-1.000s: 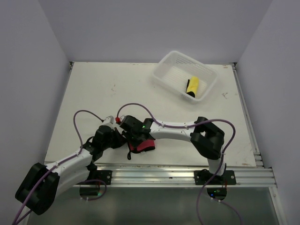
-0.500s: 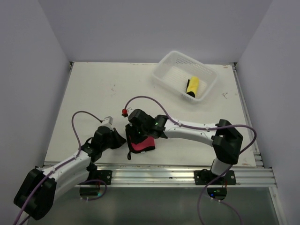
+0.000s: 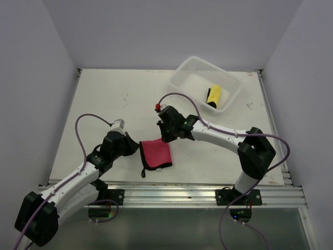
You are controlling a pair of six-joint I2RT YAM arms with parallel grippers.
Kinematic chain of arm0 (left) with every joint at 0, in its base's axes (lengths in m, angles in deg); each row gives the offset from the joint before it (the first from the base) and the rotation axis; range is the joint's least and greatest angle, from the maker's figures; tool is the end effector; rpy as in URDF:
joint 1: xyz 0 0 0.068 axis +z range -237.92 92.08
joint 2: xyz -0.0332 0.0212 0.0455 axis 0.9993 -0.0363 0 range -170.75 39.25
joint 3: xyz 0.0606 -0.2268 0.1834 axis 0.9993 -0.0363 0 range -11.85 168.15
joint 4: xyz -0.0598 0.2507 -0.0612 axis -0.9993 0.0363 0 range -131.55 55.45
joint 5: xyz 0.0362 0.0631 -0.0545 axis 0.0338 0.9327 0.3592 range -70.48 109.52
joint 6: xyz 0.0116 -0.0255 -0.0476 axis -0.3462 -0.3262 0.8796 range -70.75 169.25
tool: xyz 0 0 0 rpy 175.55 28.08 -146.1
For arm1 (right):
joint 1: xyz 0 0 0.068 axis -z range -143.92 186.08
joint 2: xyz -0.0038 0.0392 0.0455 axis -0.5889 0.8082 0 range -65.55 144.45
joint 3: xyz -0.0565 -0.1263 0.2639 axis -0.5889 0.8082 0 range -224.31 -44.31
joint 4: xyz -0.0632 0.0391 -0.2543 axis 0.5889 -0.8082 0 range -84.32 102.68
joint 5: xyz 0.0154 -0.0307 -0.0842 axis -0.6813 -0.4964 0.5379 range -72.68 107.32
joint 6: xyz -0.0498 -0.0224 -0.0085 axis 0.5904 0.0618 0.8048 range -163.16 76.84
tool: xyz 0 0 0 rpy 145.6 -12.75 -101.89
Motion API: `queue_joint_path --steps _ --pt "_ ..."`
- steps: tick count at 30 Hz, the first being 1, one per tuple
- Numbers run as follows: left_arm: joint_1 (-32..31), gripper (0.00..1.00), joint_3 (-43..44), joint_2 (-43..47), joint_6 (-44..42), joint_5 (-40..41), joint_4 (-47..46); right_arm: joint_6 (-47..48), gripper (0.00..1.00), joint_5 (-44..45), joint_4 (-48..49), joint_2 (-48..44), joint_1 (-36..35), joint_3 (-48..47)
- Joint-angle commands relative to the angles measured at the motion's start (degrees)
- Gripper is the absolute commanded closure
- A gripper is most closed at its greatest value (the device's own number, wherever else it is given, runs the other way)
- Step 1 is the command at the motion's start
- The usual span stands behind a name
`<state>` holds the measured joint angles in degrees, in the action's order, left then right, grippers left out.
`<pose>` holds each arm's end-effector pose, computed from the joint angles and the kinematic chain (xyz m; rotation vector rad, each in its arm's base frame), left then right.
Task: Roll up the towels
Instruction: Fold the towel
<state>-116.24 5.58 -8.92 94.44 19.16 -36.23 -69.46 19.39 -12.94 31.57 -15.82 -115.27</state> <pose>0.1419 -0.0766 0.1883 -0.3332 2.2714 -0.7050 0.2322 0.2941 0.2578 -0.5500 2.4929 0.5220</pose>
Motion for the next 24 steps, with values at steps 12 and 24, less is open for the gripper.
queue_joint_path --steps 12,24 --pt "-0.3 1.0 8.9 -6.3 -4.9 0.7 -4.4 2.8 1.0 0.4 4.0 11.2 1.4 -1.7" --pt "-1.0 1.0 8.1 -12.1 -4.4 -4.8 -14.6 2.5 0.98 -0.6 4.6 10.0 1.4 -0.3"
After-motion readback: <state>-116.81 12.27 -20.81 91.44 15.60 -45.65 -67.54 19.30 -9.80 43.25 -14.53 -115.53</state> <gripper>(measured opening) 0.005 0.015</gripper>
